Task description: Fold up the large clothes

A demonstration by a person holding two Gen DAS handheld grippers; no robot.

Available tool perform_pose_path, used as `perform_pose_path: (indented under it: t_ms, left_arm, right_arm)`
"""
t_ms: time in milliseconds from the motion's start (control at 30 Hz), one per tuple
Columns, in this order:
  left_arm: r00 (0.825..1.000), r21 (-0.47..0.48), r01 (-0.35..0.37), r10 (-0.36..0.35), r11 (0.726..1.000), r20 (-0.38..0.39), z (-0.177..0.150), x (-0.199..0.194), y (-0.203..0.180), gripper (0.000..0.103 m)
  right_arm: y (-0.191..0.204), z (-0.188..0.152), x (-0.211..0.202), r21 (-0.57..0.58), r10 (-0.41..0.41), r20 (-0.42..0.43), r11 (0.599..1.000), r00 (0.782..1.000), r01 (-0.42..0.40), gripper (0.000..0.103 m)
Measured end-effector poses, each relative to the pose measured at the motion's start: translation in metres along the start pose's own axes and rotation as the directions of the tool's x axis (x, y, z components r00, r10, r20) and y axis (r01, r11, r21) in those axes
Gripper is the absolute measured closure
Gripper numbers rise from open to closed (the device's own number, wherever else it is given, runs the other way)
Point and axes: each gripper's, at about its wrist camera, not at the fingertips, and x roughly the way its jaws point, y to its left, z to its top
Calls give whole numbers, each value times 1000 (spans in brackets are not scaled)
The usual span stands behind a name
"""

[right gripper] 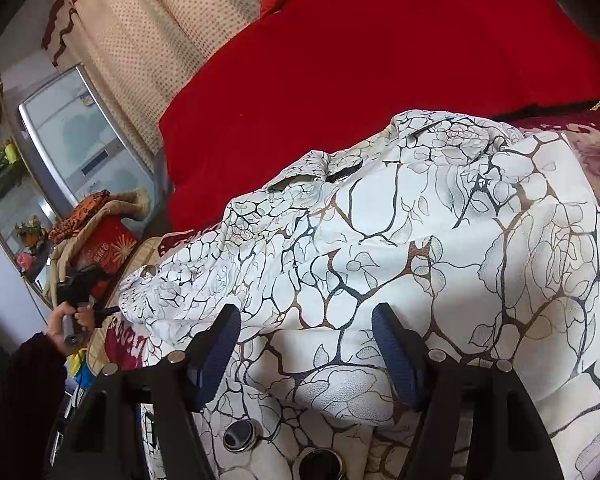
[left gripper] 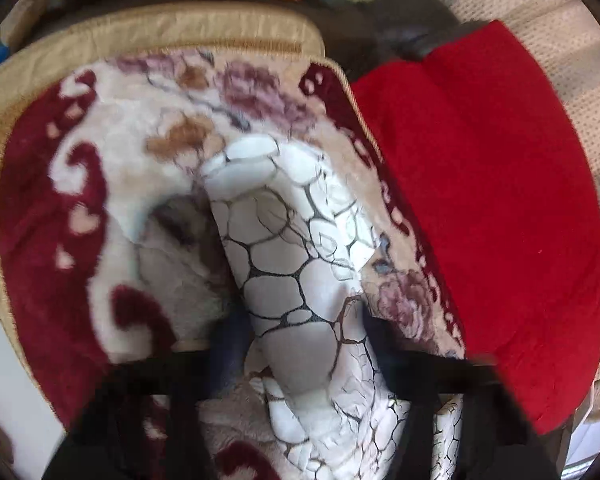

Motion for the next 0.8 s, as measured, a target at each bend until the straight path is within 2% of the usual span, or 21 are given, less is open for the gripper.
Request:
perform_pose_path:
  t_ms: [33,67,133,233,333,433,500,567,633,667,733,767,800]
  left_arm:
    - [1000,16,-31,31,999,-5,0,4,-3,83]
    - [999,42,-54,54,998,2,0,6,-7,96]
    - [998,88,-56,52,995,41,-2,-3,-16,98]
    - [994,190,-31,10,981,112,-8,-31,-42,100]
    - [989,352,-28,-25,936,143,-24,-70,-86,100]
    - [985,483,2,-85,876,150,-50,-111,-134,101]
    - [977,568,58,-163,821,135,-76,-140,-168,101]
    - [966,652,94,-227,752,123,-109,-168,-202,101]
    - [953,736,141,-291,662,80,-150,-193,-238,101]
    - [947,790,140,-314,597,70,-175,-206,-258,101]
    - [942,846,142,-334,514,45,-207,-221,-282,101]
    - [942,863,147,-335,484,27,-220,-229,-290,101]
    - [943,869,144,-331,473,24,-227,-231,-294,101]
  right_arm:
    - [-1,0,0,2,4,1,1000,1000,-4,32]
    - [-1,0,0,4,8,1,1000,1000,-8,32]
    - [-2,1,0,8,13,-2,1000,1000,-13,32]
    - [-3,4,-2,26,25,-12,999,1000,-25,32]
    - [-4,10,-11,49,43,3,998,999,-43,32]
    - [-4,19,-31,53,52,54,997,997,-55,32]
    - [-4,26,-49,54,54,99,997,994,-60,32]
    - [-7,32,-67,60,46,138,997,989,-54,32]
    - [-11,36,-86,69,39,180,996,983,-52,32]
    - [-15,38,-99,78,34,206,996,978,-52,32]
    - [-21,42,-115,95,28,231,994,973,-51,32]
    - [-25,42,-124,104,25,244,993,970,-52,32]
    - [-28,42,-133,108,23,252,993,967,-52,32]
